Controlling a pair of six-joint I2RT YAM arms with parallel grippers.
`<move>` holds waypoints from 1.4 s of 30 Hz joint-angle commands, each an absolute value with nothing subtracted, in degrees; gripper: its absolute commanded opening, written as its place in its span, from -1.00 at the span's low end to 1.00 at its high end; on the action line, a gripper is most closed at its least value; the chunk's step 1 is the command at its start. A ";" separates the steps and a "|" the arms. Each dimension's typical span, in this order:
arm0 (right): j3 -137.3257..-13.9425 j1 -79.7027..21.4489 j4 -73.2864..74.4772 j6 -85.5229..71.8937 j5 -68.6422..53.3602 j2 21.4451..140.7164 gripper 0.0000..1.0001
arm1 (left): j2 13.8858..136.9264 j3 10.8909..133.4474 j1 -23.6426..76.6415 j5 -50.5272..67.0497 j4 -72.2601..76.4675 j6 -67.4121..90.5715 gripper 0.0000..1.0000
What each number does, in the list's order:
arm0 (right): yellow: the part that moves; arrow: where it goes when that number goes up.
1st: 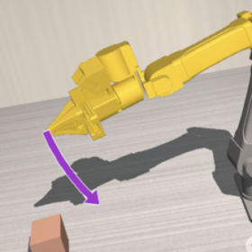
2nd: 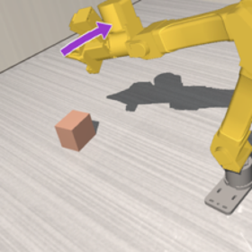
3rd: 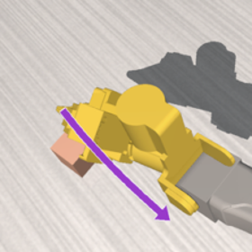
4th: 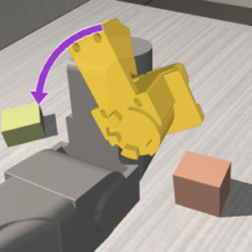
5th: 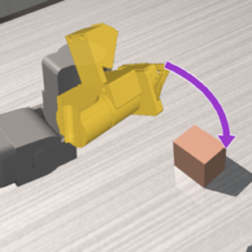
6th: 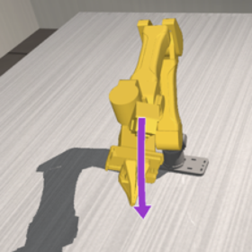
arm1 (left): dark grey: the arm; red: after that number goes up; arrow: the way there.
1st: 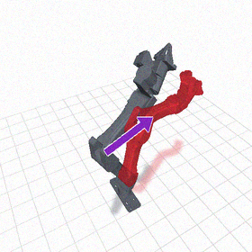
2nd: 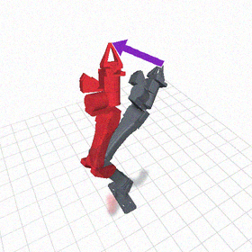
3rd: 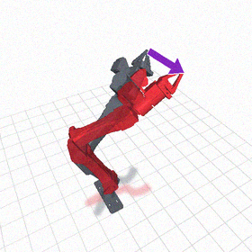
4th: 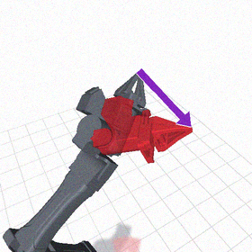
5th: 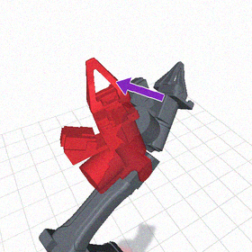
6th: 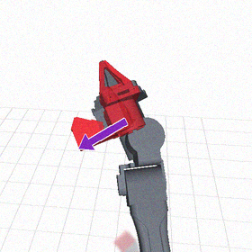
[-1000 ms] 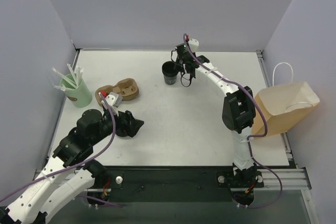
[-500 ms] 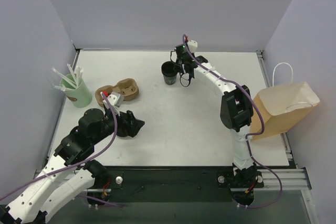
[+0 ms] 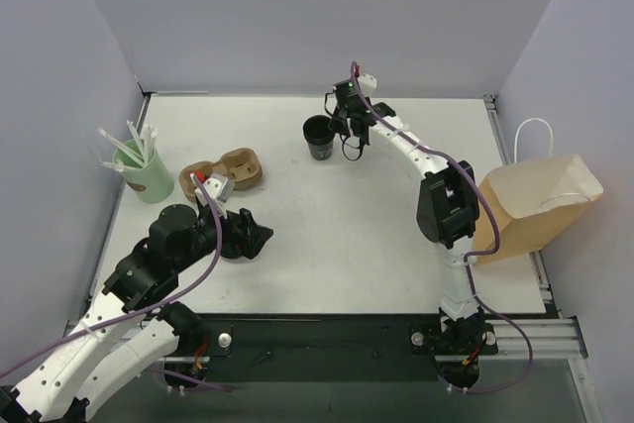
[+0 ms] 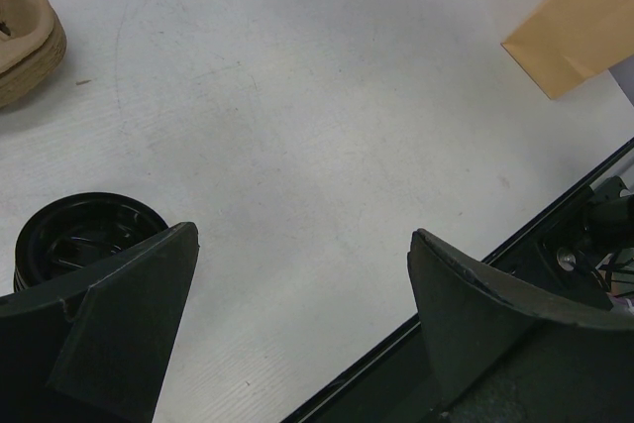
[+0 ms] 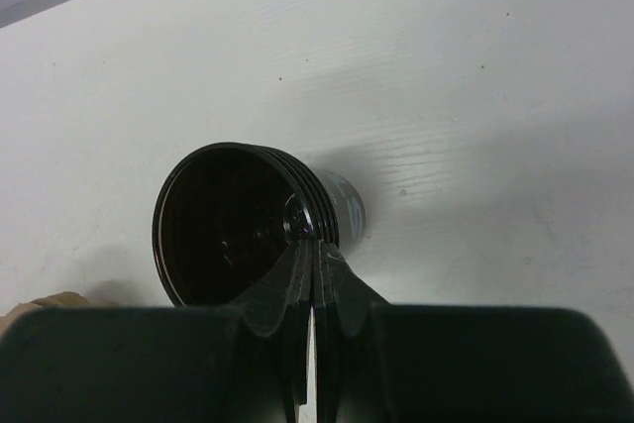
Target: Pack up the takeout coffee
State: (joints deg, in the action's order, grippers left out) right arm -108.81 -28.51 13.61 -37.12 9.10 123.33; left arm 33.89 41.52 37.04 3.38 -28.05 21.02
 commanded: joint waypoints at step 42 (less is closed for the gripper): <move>-115.84 -27.33 16.61 -34.54 5.89 124.80 -0.41 | 35.16 43.68 37.18 4.31 -26.54 21.45 0.95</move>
State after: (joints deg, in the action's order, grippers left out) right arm -112.86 -26.50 15.49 -35.38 5.67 123.46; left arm 35.14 41.52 37.04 3.73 -28.05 21.02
